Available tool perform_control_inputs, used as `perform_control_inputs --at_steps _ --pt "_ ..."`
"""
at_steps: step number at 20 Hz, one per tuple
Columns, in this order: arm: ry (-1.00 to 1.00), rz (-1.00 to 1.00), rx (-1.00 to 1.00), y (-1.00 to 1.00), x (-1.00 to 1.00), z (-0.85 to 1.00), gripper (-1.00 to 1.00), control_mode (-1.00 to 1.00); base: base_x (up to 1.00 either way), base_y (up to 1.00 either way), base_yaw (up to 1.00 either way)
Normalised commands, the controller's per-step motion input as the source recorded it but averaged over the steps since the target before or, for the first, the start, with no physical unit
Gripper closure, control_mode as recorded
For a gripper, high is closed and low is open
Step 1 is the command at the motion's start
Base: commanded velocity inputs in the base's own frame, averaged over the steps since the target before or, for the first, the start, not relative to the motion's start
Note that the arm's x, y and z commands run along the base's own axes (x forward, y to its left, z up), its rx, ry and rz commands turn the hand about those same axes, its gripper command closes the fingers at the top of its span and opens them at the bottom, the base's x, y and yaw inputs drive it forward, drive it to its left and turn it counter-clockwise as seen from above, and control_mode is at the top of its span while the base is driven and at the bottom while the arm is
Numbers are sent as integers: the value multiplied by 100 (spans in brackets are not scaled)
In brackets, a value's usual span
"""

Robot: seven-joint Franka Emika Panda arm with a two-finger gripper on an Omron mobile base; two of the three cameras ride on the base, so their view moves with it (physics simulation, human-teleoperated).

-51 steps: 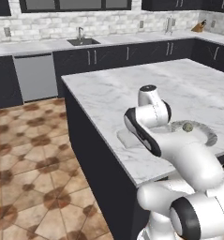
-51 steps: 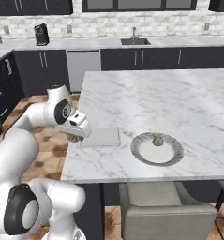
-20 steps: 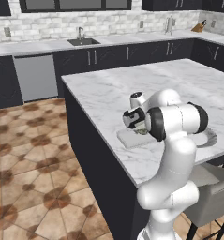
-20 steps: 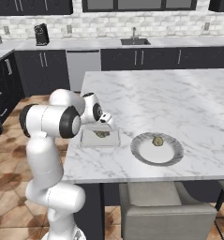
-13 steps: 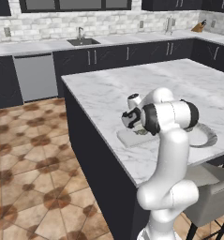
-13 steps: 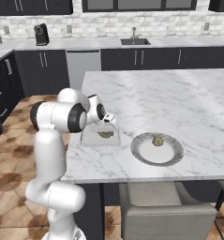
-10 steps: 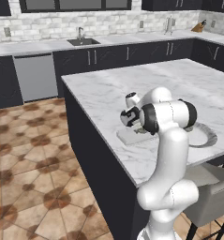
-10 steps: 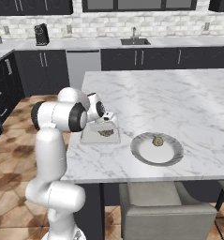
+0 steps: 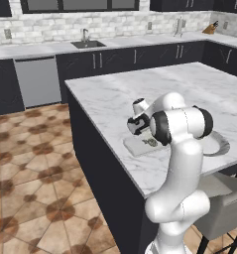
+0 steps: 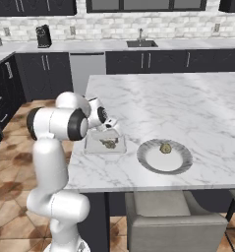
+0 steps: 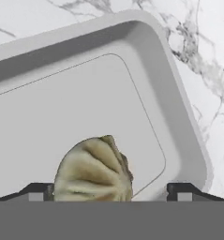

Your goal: Place two dumplings into each of the tupperware containers and then place the containers in the fridge.

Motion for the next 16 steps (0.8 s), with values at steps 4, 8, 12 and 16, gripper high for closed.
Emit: perform_control_inputs --at_steps 4,8,12,16 --pt "-8 0 7 -8 -46 54 -100 -100 0 0 0" --pt "-13 0 21 -19 -53 100 -100 -100 0 0 0" --pt "-10 -1 17 -71 -52 83 -100 -100 0 0 0" --pt "-9 -6 5 -100 -31 27 -100 -100 0 0 0"
